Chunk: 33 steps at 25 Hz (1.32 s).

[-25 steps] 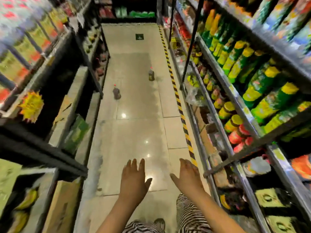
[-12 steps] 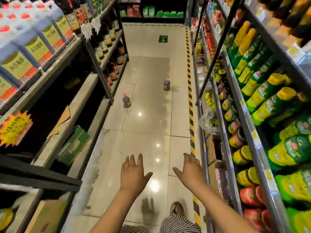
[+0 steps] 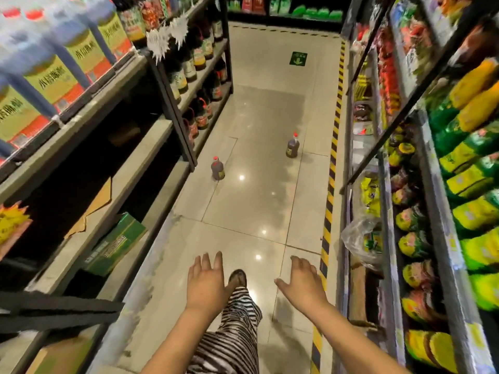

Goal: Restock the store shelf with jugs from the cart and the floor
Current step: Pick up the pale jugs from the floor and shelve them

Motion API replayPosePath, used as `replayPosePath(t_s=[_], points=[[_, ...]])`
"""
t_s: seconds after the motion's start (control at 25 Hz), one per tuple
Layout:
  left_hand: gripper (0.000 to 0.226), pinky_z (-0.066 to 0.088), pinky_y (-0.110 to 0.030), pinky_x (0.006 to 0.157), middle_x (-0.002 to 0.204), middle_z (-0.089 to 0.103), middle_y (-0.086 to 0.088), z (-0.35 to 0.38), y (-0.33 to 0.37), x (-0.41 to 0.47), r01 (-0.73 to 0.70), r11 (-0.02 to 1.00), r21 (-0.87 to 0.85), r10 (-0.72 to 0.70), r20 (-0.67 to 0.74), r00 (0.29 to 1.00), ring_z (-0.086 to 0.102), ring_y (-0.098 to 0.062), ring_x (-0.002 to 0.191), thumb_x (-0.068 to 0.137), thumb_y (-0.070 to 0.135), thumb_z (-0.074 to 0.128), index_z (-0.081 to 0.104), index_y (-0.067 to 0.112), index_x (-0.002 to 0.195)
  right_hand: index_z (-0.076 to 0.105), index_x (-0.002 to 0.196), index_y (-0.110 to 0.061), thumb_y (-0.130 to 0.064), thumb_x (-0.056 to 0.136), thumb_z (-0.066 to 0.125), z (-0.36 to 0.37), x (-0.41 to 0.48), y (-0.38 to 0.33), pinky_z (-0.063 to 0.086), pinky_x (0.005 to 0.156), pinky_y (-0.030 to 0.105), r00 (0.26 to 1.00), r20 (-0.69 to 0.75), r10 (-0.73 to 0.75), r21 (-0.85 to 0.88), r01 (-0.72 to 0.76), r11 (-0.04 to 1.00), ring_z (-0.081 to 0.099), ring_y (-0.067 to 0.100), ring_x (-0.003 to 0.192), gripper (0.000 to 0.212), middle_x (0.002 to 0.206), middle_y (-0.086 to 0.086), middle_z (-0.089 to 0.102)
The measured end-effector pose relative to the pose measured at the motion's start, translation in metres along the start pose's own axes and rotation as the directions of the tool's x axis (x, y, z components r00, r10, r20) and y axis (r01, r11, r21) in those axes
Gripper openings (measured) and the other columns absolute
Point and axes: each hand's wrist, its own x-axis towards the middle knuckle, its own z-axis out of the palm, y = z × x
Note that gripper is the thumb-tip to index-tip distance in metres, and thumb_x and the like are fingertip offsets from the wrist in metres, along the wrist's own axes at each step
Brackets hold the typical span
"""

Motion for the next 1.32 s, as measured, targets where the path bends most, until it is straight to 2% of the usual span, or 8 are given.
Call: replayPosePath(t_s=[0.24,0.4,0.6,0.68,0.84,1.0,1.12,1.32], points=[[0.085,0.017,-0.041,0.117,0.155,0.022,-0.018,-0.062,0.004,0.159,0.021,1.0,-0.011,-0.021,0.002,1.0,0.017,-0.035,0.144,0.088,0.062,0.046,0.014,0.015,0.151,0.031,0.14,-0.011,-0.053,0.086,0.053,-0.069,0.145,-0.058,0.037,0.103,0.038,0.999,0.016,0.051,-0.003,-0.051,0.999,0.038,0.03,0.129,0.071,0.141,0.011,0.041],[0.084,0.019,-0.04,0.116,0.153,0.024,-0.018,-0.106,0.031,0.265,-0.062,0.998,0.009,0.062,-0.003,0.998,0.019,-0.036,0.143,0.088,0.06,0.047,0.015,0.015,0.15,0.03,0.142,-0.011,-0.052,0.088,0.053,-0.125,0.233,-0.082,0.035,0.103,0.036,0.996,-0.03,0.09,0.089,-0.087,0.992,0.037,0.028,0.13,0.071,0.142,0.009,0.04],[0.083,0.018,-0.041,0.116,0.153,0.026,-0.018,-0.114,0.096,0.377,-0.101,0.994,0.041,0.1,0.033,0.994,0.019,-0.036,0.143,0.088,0.061,0.046,0.017,0.014,0.15,0.036,0.138,-0.009,-0.051,0.085,0.057,-0.171,0.344,-0.036,0.041,0.102,0.037,0.979,0.007,0.204,0.171,-0.202,0.964,0.043,0.029,0.127,0.071,0.137,0.013,0.046],[0.082,0.02,-0.042,0.116,0.151,0.028,-0.019,-0.113,0.128,0.423,-0.092,0.995,0.05,0.09,0.041,0.995,0.02,-0.037,0.143,0.089,0.06,0.047,0.018,0.013,0.15,0.038,0.136,-0.008,-0.05,0.085,0.057,-0.192,0.399,-0.012,0.042,0.1,0.037,0.978,0.036,0.205,0.173,-0.208,0.963,0.045,0.031,0.125,0.069,0.134,0.014,0.049],[0.081,0.017,-0.04,0.118,0.153,0.024,-0.017,-0.125,0.196,0.497,-0.01,1.0,0.021,0.008,0.091,0.996,0.018,-0.035,0.144,0.09,0.061,0.041,0.014,0.014,0.151,0.034,0.139,-0.008,-0.051,0.086,0.056,-0.249,0.49,0.022,0.042,0.099,0.037,0.978,0.084,0.189,0.118,-0.198,0.973,0.044,0.031,0.126,0.073,0.137,0.014,0.046],[0.079,0.022,-0.041,0.116,0.15,0.03,-0.017,-0.155,0.256,0.575,-0.009,1.0,-0.008,0.009,0.017,1.0,0.024,-0.035,0.141,0.09,0.06,0.043,0.019,0.014,0.149,0.035,0.138,-0.006,-0.054,0.086,0.056,-0.308,0.581,0.043,0.046,0.093,0.037,0.981,0.106,0.161,-0.027,-0.159,0.987,0.049,0.033,0.121,0.074,0.133,0.015,0.05],[0.078,0.018,-0.041,0.118,0.153,0.025,-0.017,-0.164,0.273,0.626,0.07,0.994,-0.081,-0.068,0.027,0.997,0.019,-0.034,0.144,0.091,0.057,0.044,0.017,0.014,0.15,0.037,0.135,-0.003,-0.053,0.086,0.056,-0.328,0.645,0.039,0.049,0.089,0.038,0.975,0.151,0.165,-0.051,-0.159,0.986,0.054,0.034,0.113,0.072,0.125,0.017,0.055],[0.081,0.015,-0.042,0.118,0.156,0.02,-0.018,-0.13,0.267,0.718,0.103,0.979,-0.177,-0.093,0.06,0.994,0.016,-0.032,0.145,0.089,0.06,0.039,0.017,0.013,0.151,0.038,0.134,-0.007,-0.055,0.083,0.059,-0.314,0.763,0.042,0.052,0.084,0.046,0.944,0.212,0.251,0.078,-0.273,0.959,0.058,0.035,0.105,0.073,0.119,0.016,0.059]])
